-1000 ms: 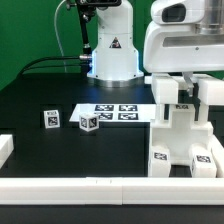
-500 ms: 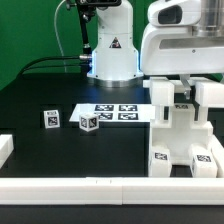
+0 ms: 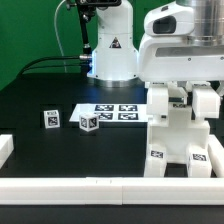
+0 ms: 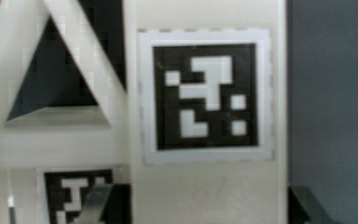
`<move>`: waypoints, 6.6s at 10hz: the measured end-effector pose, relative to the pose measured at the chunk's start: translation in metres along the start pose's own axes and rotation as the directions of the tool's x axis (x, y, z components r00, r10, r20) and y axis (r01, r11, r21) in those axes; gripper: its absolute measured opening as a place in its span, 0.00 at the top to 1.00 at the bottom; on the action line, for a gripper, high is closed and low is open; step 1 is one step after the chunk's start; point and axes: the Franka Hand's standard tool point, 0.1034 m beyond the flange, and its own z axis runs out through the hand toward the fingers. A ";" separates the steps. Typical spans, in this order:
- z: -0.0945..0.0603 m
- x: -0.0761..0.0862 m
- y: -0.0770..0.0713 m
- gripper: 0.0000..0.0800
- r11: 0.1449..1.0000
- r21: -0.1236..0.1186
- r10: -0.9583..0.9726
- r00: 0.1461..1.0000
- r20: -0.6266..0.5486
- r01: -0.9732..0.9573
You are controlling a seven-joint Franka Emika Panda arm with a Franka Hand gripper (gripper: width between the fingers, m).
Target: Assemble chair
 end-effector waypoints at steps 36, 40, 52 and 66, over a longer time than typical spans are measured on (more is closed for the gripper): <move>-0.038 0.030 0.013 0.19 0.999 0.022 -0.037 0.994 -0.099 0.040; -0.043 0.031 0.020 0.19 0.999 0.023 -0.038 0.995 -0.095 0.040; -0.037 0.017 0.112 0.19 0.910 -0.016 -0.415 0.908 -0.063 0.415; 0.006 -0.027 0.181 0.19 0.859 -0.027 -0.512 0.859 -0.017 0.512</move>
Offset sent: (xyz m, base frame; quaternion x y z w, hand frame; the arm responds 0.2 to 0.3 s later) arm 0.0218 0.0038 -0.0209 0.0100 0.0270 0.0034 0.9996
